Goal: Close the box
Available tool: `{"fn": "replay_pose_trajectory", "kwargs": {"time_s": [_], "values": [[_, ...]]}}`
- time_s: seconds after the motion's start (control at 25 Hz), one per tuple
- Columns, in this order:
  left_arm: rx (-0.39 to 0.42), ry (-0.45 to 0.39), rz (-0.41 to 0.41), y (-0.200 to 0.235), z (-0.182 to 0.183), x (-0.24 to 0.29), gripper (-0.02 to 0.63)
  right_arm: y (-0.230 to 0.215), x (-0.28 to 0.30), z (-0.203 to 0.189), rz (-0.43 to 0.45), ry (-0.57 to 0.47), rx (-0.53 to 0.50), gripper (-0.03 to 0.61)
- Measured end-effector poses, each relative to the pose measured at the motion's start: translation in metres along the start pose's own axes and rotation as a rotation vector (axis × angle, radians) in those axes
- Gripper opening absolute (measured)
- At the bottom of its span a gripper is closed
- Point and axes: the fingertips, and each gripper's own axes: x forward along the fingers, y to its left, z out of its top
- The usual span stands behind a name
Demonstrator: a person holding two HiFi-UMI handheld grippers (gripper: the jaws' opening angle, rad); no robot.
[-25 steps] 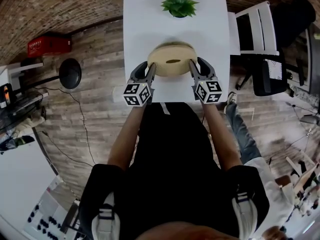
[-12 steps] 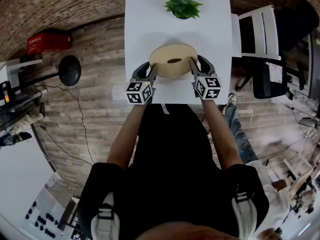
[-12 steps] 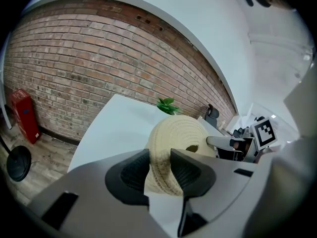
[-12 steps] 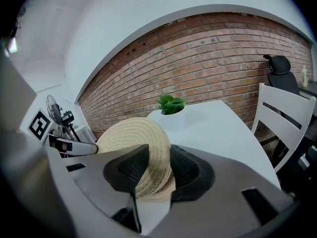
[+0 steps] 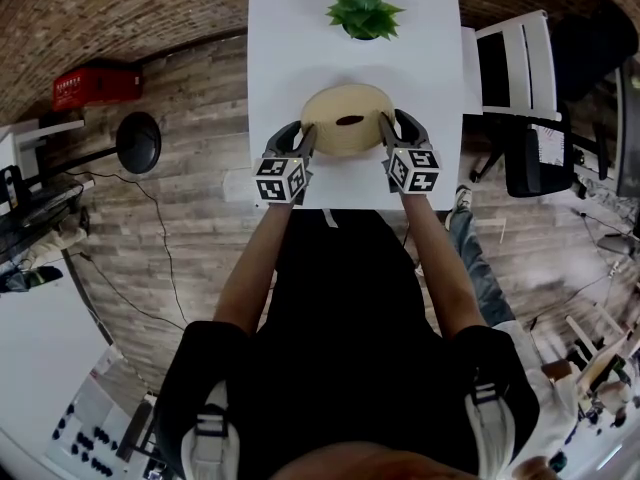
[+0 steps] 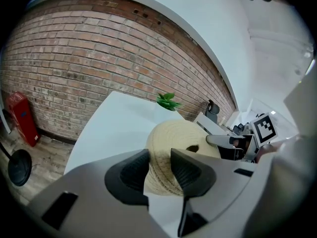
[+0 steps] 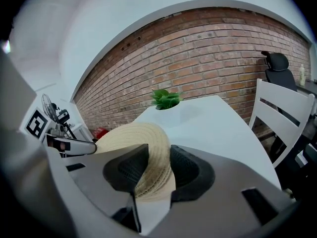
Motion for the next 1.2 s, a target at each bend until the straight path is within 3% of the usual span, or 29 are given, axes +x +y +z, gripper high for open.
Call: {"fn": "replay_pose_trajectory", "kwargs": {"time_s": [0.24, 1.2], "values": [[0.041, 0.021, 0.001, -0.0008, -0.0026, 0.0067, 0.140, -0.0057, 0.0036, -0.0035, -0.018, 0.018, -0.011, 0.138], [0.044, 0.013, -0.004, 0.0031, -0.0047, 0.0098, 0.164, -0.0083, 0.0065, -0.0056, -0.010, 0.020, -0.025, 0.144]]}}
